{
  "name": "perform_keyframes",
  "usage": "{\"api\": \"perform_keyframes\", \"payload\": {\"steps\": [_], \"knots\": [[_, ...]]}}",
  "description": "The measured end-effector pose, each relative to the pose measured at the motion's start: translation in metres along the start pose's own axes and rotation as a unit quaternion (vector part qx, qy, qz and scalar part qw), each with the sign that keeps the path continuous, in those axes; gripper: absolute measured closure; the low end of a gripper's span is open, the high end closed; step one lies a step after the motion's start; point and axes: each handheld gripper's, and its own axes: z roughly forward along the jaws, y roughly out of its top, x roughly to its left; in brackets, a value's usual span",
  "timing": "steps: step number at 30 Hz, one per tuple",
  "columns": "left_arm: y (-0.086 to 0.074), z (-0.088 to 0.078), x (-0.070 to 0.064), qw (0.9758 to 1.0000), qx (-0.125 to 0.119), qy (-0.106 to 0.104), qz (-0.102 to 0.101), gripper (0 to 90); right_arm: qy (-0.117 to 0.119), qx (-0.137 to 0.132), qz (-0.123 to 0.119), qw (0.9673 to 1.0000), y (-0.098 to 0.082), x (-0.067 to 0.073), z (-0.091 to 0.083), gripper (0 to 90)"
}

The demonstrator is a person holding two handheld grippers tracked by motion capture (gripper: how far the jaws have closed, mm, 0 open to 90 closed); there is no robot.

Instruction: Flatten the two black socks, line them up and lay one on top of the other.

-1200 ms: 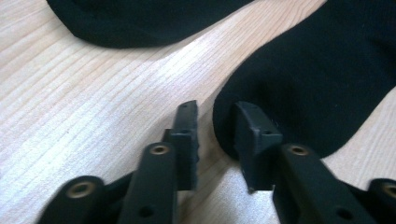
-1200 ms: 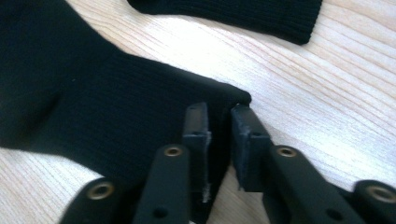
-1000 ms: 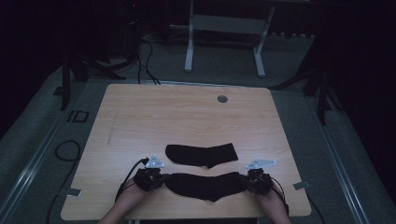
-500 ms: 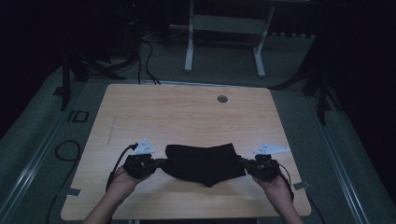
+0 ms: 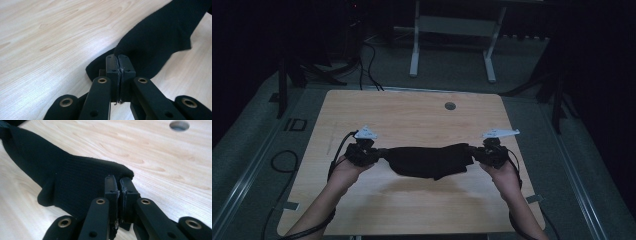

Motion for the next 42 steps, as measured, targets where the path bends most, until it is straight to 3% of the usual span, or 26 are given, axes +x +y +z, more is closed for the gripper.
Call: {"api": "perform_keyframes", "payload": {"steps": [7, 12, 13, 23, 27, 31, 34, 38, 39, 42], "knots": [[-0.007, 0.034, 0.016, 0.9989, 0.036, -0.011, -0.027, 88.4, -0.008, 0.047, 0.028, 0.9985, -0.015, -0.019, 0.038, 85.7], [-0.016, 0.054, 0.023, 0.9975, 0.058, -0.015, -0.036, 88.4, -0.018, 0.078, 0.032, 0.9963, -0.025, -0.027, 0.057, 85.7], [-0.017, 0.057, 0.024, 0.9975, 0.061, -0.008, -0.036, 88.4, -0.019, 0.082, 0.031, 0.9960, -0.027, -0.027, 0.059, 85.6], [-0.026, 0.076, 0.033, 0.9964, 0.073, -0.001, -0.041, 88.0, -0.032, 0.092, 0.028, 0.9949, -0.032, -0.034, 0.074, 84.9], [-0.027, 0.079, 0.033, 0.9966, 0.073, -0.002, -0.039, 86.7, -0.034, 0.091, 0.027, 0.9949, -0.033, -0.033, 0.075, 83.1], [-0.027, 0.076, 0.032, 0.9968, 0.074, 0.004, -0.031, 70.6, -0.035, 0.093, 0.031, 0.9946, -0.033, -0.035, 0.074, 71.0], [-0.025, 0.066, 0.030, 0.9976, 0.059, 0.013, -0.032, 62.0, -0.036, 0.085, 0.033, 0.9952, -0.030, -0.034, 0.068, 66.6], [-0.023, 0.059, 0.027, 0.9983, 0.045, 0.018, -0.031, 59.4, -0.030, 0.071, 0.033, 0.9965, -0.026, -0.032, 0.060, 61.0], [-0.019, 0.049, 0.018, 0.9992, 0.022, 0.023, -0.024, 59.6, -0.028, 0.053, 0.032, 0.9977, -0.023, -0.028, 0.052, 59.6], [-0.016, 0.043, 0.008, 0.9993, 0.014, 0.035, -0.009, 63.7, -0.026, 0.036, 0.026, 0.9987, -0.021, -0.021, 0.044, 61.0]]}}
